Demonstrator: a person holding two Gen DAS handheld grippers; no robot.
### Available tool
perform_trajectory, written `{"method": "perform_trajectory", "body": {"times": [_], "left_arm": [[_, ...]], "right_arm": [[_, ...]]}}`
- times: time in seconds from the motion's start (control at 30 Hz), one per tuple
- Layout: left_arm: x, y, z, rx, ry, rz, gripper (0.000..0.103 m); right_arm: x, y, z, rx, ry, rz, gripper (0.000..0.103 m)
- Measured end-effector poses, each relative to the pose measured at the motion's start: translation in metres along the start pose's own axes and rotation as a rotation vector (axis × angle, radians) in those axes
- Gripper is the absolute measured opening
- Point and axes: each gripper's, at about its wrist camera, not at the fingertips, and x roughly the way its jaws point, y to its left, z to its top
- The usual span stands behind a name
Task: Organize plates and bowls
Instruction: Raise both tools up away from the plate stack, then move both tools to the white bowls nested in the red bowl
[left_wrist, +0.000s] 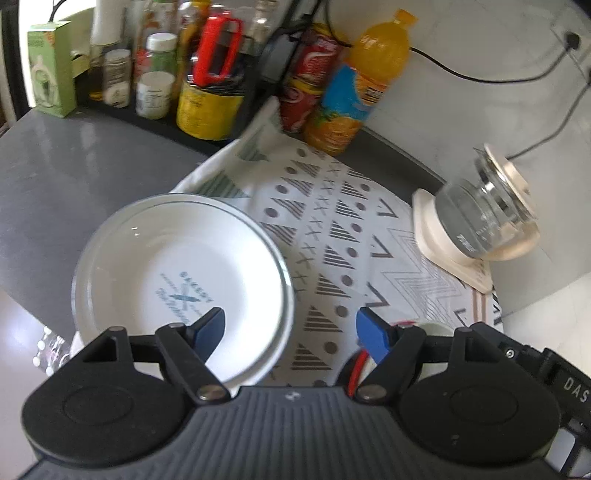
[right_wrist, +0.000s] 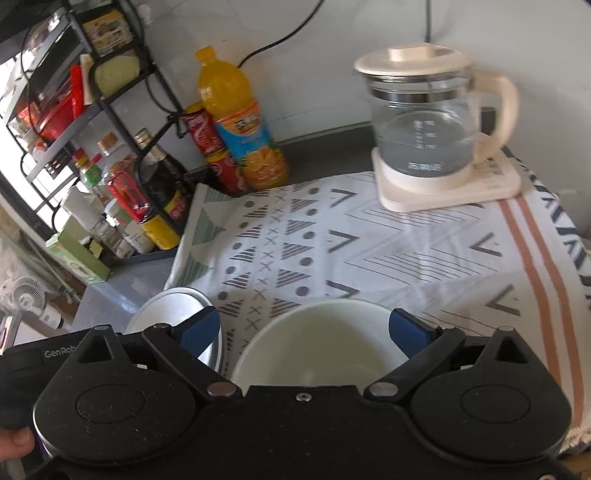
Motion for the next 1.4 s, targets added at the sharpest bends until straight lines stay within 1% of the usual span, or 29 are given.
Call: {"method": "perform_trajectory", "body": {"times": [0.4,0.63,0.83,0.9,1.07,1.23,1.33,1.4], "left_arm": [[0.006,-0.029,-0.018,0.068,0.044,-0.070,0.076],[0.013,-0.036,-0.026,0.090,0.064,-0.088,0.076],[0.027,-0.037,-0.034,0.073,0.098,-0.088,0.076],[0.032,-0.037,-0.037,0.071,0.110,-0.088,0.076],[0.046,-0.038,-0.045,0.066,0.147,-0.088,0.074],[0.057,-0.038,-0.049,0.058,0.163,-0.084,0.071],[0.064,-0.037,-0.050,0.047,0.174,-0.083,0.066],[0.068,-0.036,-0.051,0.038,0.185,-0.083,0.057]], "right_arm": [[-0.015,-0.033,-0.020,0.069,-0.004,-0.043,0.099],[-0.013,-0.049,-0.034,0.110,0.023,-0.055,0.099],[-0.006,-0.063,-0.044,0.145,0.051,-0.060,0.097],[-0.001,-0.067,-0.048,0.163,0.070,-0.056,0.091],[0.010,-0.079,-0.058,0.211,0.117,-0.044,0.082],[0.021,-0.083,-0.063,0.230,0.157,-0.032,0.069],[0.028,-0.085,-0.066,0.240,0.182,-0.017,0.062],[0.031,-0.086,-0.067,0.243,0.197,-0.025,0.056]]}}
